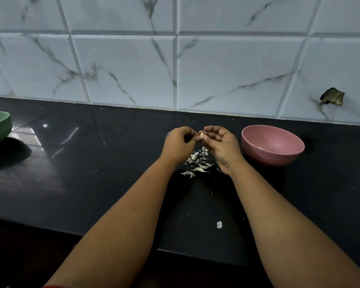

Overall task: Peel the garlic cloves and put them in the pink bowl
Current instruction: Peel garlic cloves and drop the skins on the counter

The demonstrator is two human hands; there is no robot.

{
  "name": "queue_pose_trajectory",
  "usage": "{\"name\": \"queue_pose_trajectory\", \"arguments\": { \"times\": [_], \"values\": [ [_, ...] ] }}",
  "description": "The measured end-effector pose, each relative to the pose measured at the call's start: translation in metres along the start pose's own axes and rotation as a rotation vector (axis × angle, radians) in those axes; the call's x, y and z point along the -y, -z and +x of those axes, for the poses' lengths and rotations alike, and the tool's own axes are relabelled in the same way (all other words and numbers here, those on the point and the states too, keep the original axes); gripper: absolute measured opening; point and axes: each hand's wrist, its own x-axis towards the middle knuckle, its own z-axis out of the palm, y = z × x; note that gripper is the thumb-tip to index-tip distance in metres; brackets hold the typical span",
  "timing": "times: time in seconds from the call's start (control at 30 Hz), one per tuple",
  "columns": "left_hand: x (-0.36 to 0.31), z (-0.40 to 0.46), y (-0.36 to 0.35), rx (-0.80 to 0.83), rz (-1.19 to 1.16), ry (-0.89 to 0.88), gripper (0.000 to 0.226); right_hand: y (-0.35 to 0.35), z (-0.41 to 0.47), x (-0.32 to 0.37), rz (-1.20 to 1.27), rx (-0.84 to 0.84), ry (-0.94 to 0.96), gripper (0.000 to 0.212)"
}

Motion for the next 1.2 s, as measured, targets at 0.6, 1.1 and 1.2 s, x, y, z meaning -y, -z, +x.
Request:
{"name": "queue_pose_trajectory", "arguments": {
  "times": [0.6, 1.1, 1.2],
  "values": [
    [-0.0022, 0.0008, -0.0042, -0.006, 0.137, -0.1, 0.007, -0.0008, 0.0001, 0.0009, 0.129, -0.041, -0.042, 0.018],
    [-0.0043, -0.0009, -0.008, -0.013, 0.228, -0.099, 0.011, -0.0013, -0.0005, -0.0021, 0.156, -0.024, -0.054, 0.019],
    [-0.0035, -0.0007, -0.0089, -0.007, 0.193, -0.067, 0.012, -0.0032, -0.0006, -0.0015, 0.183, -0.026, -0.066, 0.019]
  ]
}}
